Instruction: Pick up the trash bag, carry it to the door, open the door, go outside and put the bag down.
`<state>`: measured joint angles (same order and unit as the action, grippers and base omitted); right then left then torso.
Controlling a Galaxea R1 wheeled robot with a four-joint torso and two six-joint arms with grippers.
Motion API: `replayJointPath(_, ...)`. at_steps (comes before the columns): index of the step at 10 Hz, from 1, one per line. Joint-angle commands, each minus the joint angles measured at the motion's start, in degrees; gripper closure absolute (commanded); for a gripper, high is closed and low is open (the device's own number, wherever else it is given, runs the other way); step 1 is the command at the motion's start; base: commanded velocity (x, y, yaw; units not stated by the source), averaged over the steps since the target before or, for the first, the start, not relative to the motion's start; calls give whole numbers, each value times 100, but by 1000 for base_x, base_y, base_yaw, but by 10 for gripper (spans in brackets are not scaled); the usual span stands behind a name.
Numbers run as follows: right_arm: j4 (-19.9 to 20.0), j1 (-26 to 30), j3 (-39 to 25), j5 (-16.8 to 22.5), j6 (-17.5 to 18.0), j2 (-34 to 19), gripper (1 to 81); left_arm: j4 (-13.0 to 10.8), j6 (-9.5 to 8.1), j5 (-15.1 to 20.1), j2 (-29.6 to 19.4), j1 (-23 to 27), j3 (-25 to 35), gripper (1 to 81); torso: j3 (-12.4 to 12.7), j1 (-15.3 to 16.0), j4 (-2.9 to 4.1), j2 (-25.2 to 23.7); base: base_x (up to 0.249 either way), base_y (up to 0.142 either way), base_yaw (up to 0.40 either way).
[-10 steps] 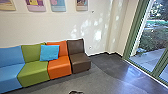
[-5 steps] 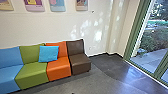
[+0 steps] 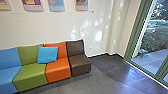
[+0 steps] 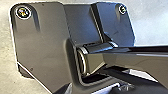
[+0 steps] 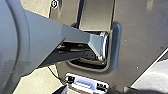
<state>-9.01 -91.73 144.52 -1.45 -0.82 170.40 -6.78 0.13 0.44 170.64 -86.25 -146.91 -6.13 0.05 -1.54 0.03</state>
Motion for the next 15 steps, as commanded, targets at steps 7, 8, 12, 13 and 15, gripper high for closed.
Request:
replayJointPath(7,-66,133,-57,356,-33,40,10,-17,39,343,14,191,48,10,0,0,0,-3,100,0,0)
replayJointPath(8,-66,133,-57,356,-33,40,10,-17,31,343,23,191,48,10,0,0,0,-3,101,0,0)
replayJointPath(12,-57,142,-57,365,-33,32,10,-17,31,351,14,191,48,10,0,2,0,-3,83,0,0)
replayJointPath(13,-57,142,-57,365,-33,32,10,1,39,343,5,191,48,10,0,2,0,-3,0,0,0)
replayJointPath(15,-31,142,-57,374,-33,15,10,19,31,351,-4,191,48,10,0,5,0,-3,0,0,0)
